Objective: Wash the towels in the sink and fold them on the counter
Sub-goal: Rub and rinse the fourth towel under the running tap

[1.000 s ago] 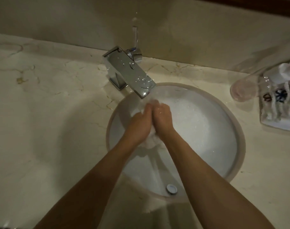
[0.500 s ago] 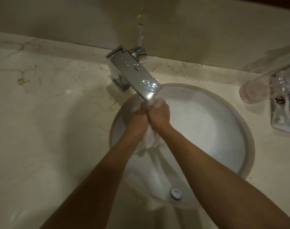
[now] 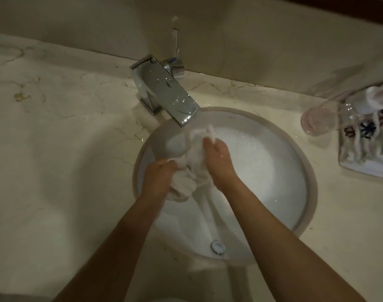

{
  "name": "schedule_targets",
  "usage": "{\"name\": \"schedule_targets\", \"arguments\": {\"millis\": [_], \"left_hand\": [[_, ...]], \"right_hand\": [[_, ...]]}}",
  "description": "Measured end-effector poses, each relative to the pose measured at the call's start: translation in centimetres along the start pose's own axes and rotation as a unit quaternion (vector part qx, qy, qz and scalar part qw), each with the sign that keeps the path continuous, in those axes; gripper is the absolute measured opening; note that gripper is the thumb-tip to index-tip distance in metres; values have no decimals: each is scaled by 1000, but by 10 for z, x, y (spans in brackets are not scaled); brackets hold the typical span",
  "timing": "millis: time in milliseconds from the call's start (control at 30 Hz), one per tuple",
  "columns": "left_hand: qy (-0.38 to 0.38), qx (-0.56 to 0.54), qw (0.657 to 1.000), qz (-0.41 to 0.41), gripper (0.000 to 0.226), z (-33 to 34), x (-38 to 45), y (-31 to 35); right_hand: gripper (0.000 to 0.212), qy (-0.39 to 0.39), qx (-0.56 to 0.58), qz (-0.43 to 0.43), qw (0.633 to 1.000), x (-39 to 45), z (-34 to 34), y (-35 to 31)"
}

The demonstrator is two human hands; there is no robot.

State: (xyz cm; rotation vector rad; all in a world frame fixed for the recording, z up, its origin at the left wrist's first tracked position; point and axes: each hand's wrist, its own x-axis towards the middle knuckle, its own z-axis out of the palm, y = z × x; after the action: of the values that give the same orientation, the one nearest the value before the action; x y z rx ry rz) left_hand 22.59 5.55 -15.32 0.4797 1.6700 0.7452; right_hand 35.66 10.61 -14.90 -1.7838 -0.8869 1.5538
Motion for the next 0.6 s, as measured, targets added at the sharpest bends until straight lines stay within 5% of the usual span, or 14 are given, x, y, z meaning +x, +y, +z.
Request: {"name": "schedule_targets", "arguments": {"millis": [100, 233, 333, 433, 500, 600], "left_hand": [[-81, -282, 951, -98, 71, -15, 3, -21], [-201, -366, 881, -223, 71, -15, 2, -17], [-268, -305, 882, -240, 55, -5, 10, -7], [-124, -179, 963, -158, 62, 9, 21, 15], [-5, -65, 997, -34, 60, 15, 23, 35], [-39, -57, 998, -11, 56, 26, 11, 53]], "right_hand": [[39, -89, 294, 176, 935, -24, -36, 33], [56, -153, 418, 249, 860, -45, -51, 46], [55, -161, 347, 253, 889, -43, -48, 38], [41, -109, 123, 122, 979, -46, -36, 15], [37, -91, 7, -3, 996, -46, -22, -3], [37, -82, -25, -88, 992, -35, -2, -22]]}}
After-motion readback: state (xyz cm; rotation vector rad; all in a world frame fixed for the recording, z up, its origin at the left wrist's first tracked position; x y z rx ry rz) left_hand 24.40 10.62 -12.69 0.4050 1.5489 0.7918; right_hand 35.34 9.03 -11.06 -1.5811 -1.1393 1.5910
